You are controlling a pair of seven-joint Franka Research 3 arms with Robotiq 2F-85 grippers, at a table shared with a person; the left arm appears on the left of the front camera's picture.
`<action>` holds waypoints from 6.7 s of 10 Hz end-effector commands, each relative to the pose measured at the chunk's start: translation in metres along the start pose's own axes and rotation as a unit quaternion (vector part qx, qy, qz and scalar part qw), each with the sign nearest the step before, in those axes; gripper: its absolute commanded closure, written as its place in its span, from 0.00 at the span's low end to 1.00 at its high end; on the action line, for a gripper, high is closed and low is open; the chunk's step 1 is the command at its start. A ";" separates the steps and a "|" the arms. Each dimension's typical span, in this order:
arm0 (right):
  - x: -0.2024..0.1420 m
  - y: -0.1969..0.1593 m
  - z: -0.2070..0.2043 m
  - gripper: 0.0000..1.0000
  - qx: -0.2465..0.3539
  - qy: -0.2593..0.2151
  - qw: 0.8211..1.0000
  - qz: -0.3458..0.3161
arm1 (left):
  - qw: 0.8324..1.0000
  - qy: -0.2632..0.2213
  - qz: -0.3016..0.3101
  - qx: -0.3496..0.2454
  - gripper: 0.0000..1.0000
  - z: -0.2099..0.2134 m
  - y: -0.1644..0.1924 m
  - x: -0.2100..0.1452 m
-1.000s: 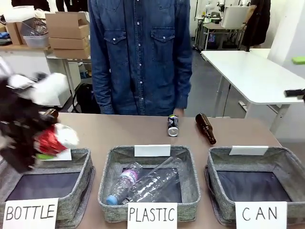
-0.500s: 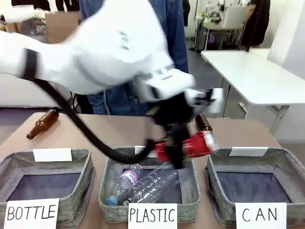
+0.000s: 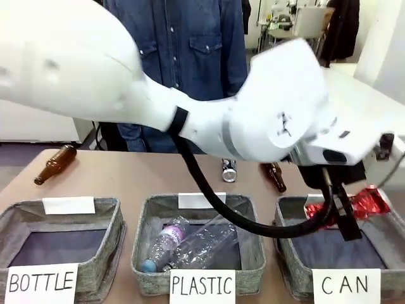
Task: Sort the can waste into the basket.
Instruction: Pick up the can waste from the table and place it in the right Fabric basket.
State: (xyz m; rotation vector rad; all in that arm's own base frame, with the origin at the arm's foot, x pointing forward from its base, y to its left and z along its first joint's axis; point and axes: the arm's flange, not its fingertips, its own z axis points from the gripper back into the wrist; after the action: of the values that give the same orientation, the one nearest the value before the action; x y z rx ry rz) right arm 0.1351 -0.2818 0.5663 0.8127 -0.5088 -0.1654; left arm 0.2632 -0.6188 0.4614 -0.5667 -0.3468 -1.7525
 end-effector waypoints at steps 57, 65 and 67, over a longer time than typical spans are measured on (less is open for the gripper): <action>0.001 0.004 0.005 0.00 -0.006 -0.004 1.000 -0.008 | 0.823 -0.378 0.423 0.017 0.00 0.345 -0.093 -0.501; 0.001 0.004 0.005 0.00 -0.006 -0.004 1.000 -0.008 | 0.824 -0.303 0.475 0.058 0.00 0.374 -0.120 -0.502; 0.001 0.004 0.005 0.00 -0.006 -0.004 1.000 -0.008 | 0.824 -0.303 0.475 0.058 0.00 0.374 -0.120 -0.502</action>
State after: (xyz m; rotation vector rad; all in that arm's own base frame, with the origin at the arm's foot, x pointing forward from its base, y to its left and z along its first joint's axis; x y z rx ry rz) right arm 0.1355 -0.2823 0.5685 0.8088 -0.5138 -0.1630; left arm 0.3086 0.0175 0.5071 -0.9896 -0.5007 -0.5601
